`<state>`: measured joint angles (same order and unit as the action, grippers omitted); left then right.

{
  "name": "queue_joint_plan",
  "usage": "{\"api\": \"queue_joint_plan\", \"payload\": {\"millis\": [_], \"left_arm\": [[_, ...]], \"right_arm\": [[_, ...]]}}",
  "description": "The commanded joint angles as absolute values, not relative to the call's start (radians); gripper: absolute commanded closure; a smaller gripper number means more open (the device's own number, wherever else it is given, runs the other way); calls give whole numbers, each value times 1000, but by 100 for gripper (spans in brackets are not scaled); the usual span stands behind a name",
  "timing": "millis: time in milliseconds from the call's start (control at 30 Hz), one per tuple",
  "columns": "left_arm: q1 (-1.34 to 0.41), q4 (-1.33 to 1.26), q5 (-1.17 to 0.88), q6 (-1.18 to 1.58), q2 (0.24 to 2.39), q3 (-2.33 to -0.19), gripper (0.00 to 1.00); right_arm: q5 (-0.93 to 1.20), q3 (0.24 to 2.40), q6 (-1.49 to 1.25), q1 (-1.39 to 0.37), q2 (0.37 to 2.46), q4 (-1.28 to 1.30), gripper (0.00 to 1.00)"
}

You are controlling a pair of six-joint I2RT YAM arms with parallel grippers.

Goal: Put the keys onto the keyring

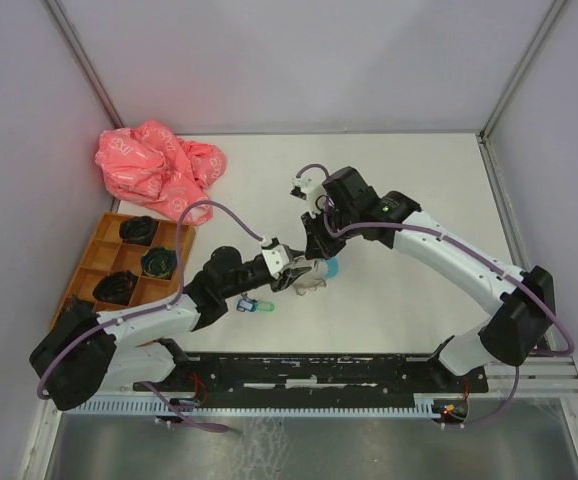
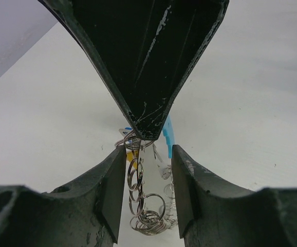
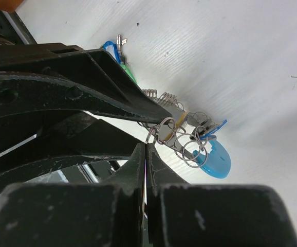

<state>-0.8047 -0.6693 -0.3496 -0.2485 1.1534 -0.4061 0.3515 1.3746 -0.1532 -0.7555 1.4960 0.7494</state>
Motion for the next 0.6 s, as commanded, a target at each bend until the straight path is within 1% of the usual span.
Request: {"api": "queue_joint_plan", "payload": {"millis": [0,233,333,433,533,567], "left_arm": [[-809,-721,-369,-289,1168,-455,55],[-809,-724,-389,-290,1186,-466,66],[-809,-724,-390,-290,1188,-464,76],[-810,-723,-387,-283,1194,-457,82],[-808,-730,-388,-269,1195,-450,95],[-809,-737,-388,-263,1194,-445,97]], "right_arm": [[377,1411,-167,-757,1497,725,99],[400,1428,-182,-758,1523,741,99],[399,1430,-189,-758,1525,729,99],[397,1423,-194,-758,1514,702,98],[402,1414,-199,-757,1508,682,97],[403,1411,-199,-758,1508,678,96]]}}
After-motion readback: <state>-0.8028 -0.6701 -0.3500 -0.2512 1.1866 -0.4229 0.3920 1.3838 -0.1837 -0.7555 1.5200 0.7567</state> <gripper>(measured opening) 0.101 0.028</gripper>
